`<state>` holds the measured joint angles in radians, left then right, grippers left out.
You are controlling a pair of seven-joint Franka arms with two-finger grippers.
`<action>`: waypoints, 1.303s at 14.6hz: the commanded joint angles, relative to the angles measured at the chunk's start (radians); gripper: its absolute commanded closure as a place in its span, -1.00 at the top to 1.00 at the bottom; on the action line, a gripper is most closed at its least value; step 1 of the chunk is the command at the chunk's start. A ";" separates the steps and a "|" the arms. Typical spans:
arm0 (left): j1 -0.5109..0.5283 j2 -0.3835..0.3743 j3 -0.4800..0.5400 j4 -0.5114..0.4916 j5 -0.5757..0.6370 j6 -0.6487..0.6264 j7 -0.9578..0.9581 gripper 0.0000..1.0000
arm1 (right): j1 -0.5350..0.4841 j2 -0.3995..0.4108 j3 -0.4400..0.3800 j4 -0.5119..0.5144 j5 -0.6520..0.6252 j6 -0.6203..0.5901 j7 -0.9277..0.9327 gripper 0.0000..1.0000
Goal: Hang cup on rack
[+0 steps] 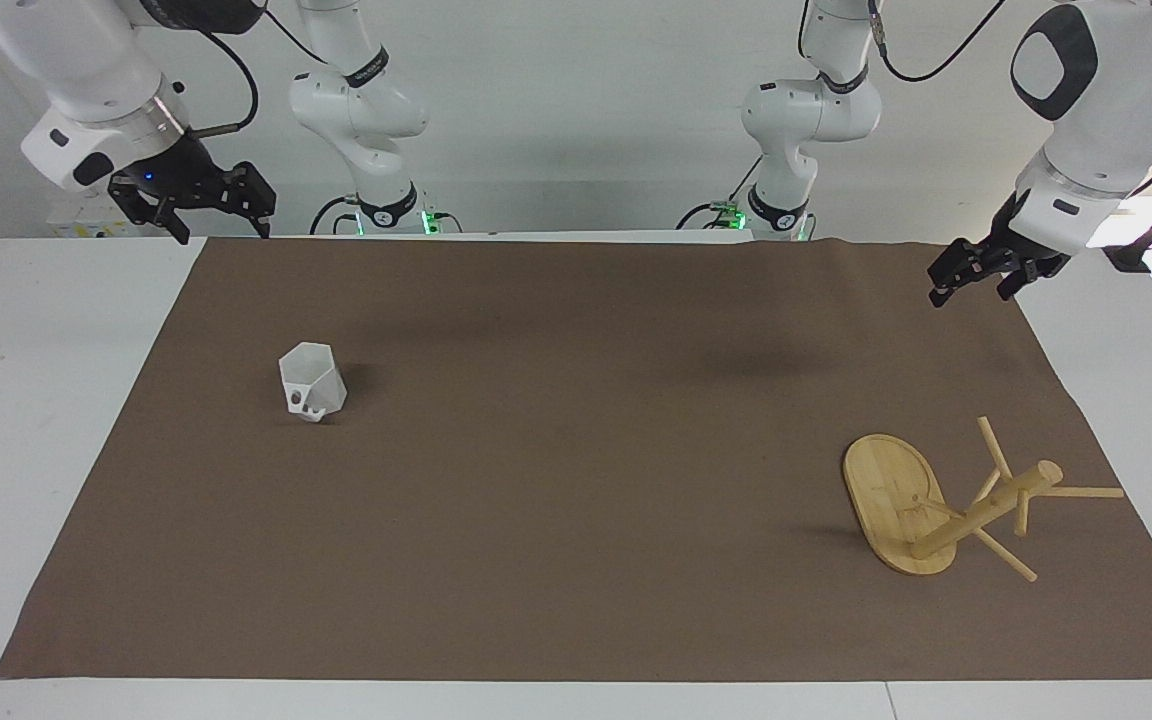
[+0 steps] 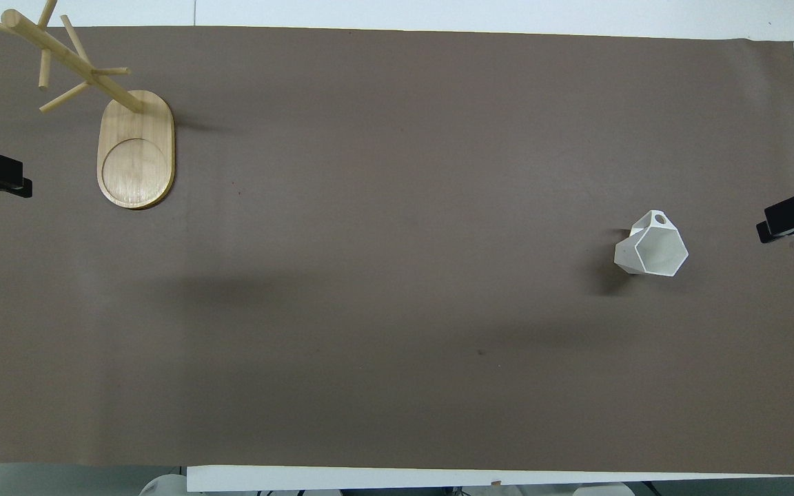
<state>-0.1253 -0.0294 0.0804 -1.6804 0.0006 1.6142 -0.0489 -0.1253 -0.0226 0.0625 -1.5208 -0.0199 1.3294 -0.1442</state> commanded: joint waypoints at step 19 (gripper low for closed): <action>0.010 -0.017 -0.008 -0.015 0.019 0.000 0.009 1.00 | -0.250 0.057 -0.006 -0.127 0.168 0.209 -0.937 0.99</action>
<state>-0.1253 -0.0294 0.0804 -1.6804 0.0006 1.6142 -0.0489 -0.2839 -0.0209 0.0526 -1.6374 0.0506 1.4894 -0.8522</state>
